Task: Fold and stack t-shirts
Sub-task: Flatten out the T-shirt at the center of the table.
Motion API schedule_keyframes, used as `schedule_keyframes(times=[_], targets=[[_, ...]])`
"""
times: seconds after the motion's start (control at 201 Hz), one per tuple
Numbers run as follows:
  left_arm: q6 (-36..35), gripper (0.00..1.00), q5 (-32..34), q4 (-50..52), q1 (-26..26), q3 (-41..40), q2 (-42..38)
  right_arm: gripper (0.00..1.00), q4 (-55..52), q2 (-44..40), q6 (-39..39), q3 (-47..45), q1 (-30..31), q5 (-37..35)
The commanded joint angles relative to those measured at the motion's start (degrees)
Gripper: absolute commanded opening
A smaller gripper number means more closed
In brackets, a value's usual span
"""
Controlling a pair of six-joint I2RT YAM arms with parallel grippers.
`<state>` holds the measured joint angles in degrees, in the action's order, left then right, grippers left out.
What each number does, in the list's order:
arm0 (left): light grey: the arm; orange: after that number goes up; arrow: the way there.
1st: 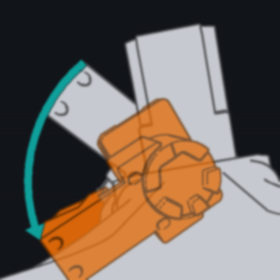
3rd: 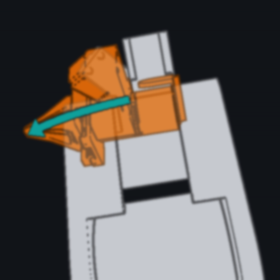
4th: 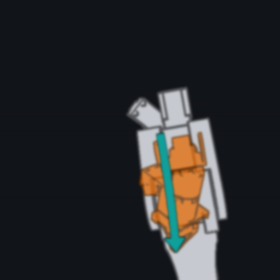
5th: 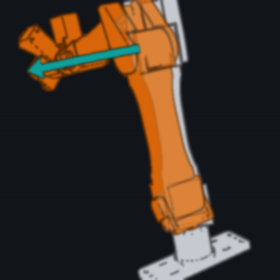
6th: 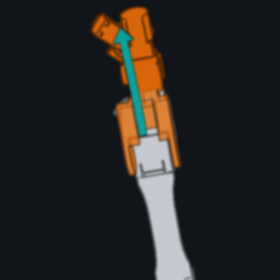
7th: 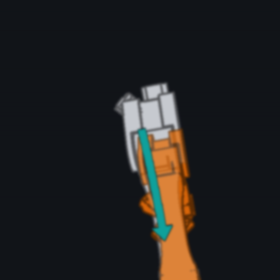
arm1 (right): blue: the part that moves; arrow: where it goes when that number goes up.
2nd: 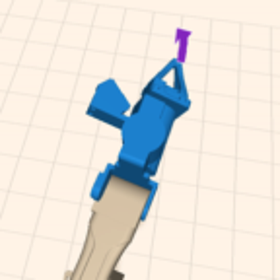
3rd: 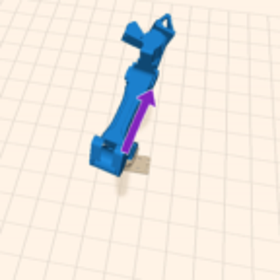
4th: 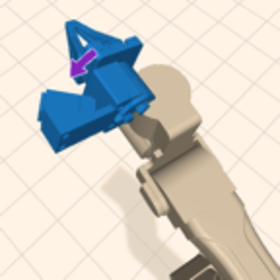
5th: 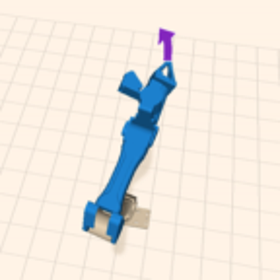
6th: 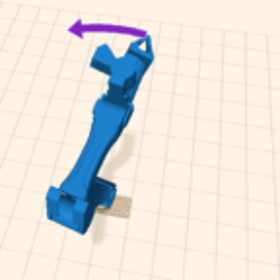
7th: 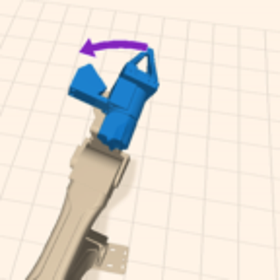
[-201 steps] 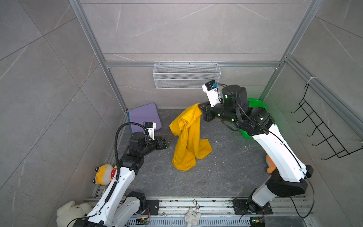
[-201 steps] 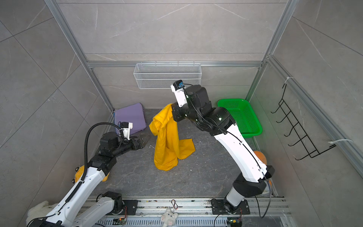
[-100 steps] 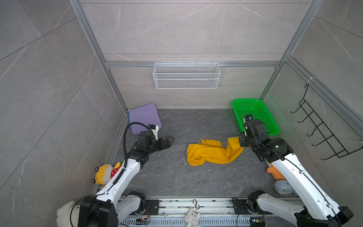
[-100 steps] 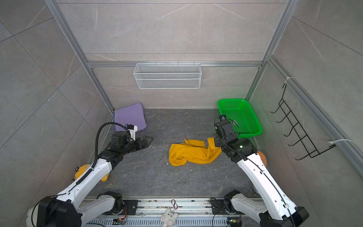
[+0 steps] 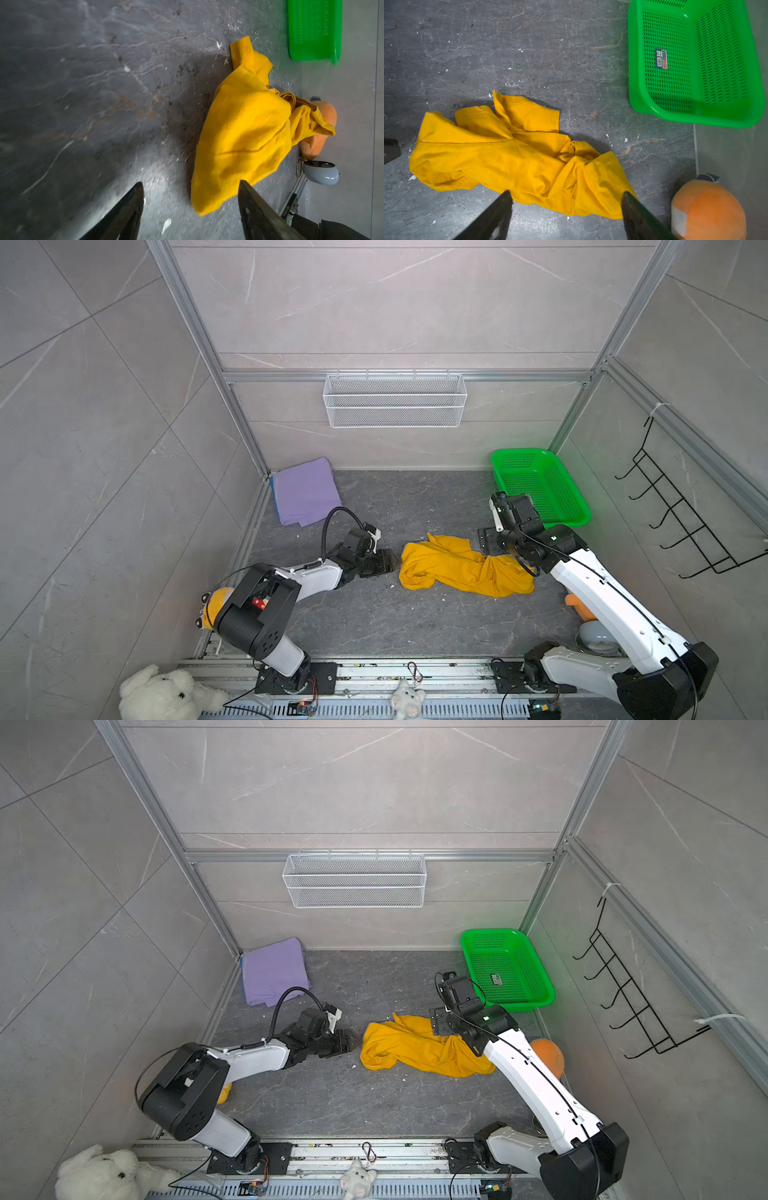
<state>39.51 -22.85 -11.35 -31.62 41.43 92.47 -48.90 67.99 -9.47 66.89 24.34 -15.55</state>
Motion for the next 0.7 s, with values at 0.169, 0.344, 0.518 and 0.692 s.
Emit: schedule_keyframes(times=[0.169,0.344,0.518,0.692], targets=[[3.78,0.0,-9.96,-15.64,-1.61,5.16,6.15,0.84,0.55,-2.33,-0.49,-3.64,-0.58,1.36],[-7.91,0.0,-1.21,2.76,-1.07,9.81,-6.85,0.84,1.05,-1.93,0.86,-4.56,-0.98,4.2],[-17.96,0.0,10.43,22.02,1.03,17.74,-17.94,0.84,2.72,1.22,0.91,-6.57,-3.1,9.18],[-22.4,0.0,16.43,31.09,5.34,21.12,-26.03,0.81,6.71,5.42,0.52,-6.92,-4.38,13.27]])
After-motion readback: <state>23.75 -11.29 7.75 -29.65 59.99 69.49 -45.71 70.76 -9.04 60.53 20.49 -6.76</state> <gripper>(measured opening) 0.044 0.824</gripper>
